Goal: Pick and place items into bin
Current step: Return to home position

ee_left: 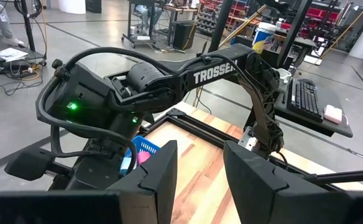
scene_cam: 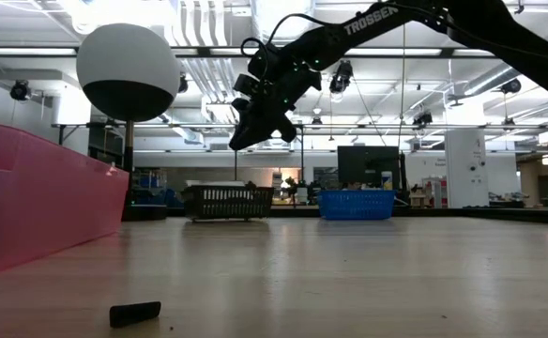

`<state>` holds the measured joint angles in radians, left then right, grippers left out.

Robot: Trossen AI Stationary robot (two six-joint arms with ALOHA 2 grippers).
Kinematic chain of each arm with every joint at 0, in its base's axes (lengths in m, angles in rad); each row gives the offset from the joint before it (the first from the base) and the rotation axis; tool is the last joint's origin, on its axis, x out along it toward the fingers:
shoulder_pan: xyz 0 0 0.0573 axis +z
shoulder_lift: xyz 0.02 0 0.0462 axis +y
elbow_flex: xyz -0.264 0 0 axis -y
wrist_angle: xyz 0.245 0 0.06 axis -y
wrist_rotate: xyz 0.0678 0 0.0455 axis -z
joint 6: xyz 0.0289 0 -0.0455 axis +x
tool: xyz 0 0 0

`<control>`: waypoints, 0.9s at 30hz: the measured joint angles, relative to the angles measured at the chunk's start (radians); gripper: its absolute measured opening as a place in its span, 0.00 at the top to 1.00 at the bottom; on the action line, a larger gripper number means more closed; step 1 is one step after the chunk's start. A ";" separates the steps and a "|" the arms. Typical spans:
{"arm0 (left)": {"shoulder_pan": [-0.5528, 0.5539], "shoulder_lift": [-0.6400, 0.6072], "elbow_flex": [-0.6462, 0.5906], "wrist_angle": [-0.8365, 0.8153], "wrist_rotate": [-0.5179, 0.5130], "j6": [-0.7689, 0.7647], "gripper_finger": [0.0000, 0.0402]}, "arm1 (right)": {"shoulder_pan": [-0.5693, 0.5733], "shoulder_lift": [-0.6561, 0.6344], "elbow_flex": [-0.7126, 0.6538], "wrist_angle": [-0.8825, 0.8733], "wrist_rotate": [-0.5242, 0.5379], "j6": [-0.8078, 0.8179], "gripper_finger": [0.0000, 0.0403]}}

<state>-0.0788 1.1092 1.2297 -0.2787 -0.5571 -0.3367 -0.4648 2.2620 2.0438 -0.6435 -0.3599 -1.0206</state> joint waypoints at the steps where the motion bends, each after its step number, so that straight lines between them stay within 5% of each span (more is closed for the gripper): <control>1: 0.000 0.000 0.000 0.000 0.000 0.000 0.71 | 0.000 0.000 0.000 -0.004 0.001 0.000 0.87; 9: 0.000 0.000 0.000 0.000 0.005 0.000 0.71 | 0.002 -0.002 0.000 -0.058 0.053 0.040 0.82; 17: -0.005 0.000 0.000 -0.001 0.008 0.000 0.71 | 0.002 -0.045 0.000 -0.070 0.048 0.464 0.81; 23: -0.036 -0.022 0.000 -0.005 0.016 0.013 0.71 | 0.002 -0.152 0.000 -0.151 -0.125 0.583 0.85; 27: -0.067 -0.061 0.000 0.020 0.097 0.051 0.71 | 0.033 -0.241 -0.004 -0.176 -0.137 0.595 0.88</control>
<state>-0.1459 1.0479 1.2297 -0.2582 -0.4598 -0.2861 -0.4320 2.0214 2.0393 -0.8192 -0.4973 -0.4255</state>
